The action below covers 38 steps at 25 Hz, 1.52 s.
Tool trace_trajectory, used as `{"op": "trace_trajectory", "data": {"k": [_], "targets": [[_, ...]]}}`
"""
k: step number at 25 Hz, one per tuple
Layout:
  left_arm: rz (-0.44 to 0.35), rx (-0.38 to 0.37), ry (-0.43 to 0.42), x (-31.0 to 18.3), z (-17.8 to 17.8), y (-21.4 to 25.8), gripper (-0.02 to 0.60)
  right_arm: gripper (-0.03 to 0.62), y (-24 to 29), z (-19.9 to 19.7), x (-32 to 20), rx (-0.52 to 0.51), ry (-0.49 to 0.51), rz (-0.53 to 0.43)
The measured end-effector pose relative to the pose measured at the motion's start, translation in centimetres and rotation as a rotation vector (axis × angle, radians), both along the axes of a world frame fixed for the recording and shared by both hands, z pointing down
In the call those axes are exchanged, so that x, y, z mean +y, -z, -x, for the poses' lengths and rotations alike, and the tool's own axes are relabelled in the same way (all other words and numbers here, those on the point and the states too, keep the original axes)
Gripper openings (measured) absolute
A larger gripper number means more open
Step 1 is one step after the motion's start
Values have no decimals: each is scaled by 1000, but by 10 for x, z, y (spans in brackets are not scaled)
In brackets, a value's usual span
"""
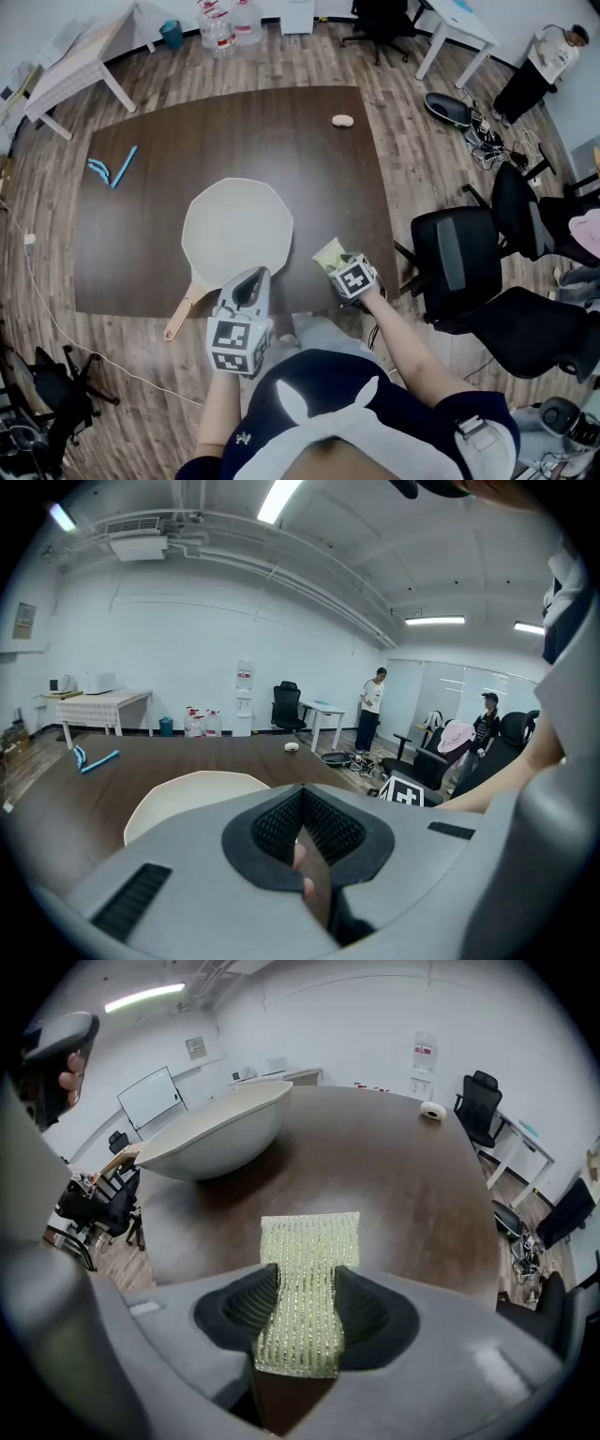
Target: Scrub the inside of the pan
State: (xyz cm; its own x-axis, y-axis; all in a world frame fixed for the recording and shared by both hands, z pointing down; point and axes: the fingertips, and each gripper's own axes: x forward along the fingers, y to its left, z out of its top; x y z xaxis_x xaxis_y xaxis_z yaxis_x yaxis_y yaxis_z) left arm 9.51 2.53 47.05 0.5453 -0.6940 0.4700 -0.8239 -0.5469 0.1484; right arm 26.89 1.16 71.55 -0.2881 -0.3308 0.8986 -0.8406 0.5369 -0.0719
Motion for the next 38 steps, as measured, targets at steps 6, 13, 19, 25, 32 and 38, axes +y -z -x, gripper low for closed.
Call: {"op": "trace_trajectory", "data": {"k": [6,13,19,25,32,38], "targets": [[-12,-3,51,-4,-3,-2,3,130,0,3,4,-25,105,-16],[-6,-28,142,-2,21,-2,3,8,8,20,9,-58,174,-58],[10,-27,193,-1,48,-10,3,6,19,20,-1,-105,134,-71],[19,-31,203,-15,76,-11,3,8,52,28,-12,-156,72,-101],[9,-39,202,-34,99,-6,3,9,110,56,-43,-240,54,-195],[13,-79,191,-40,127,-14,3,9,156,108,-60,-286,156,-270]]}}
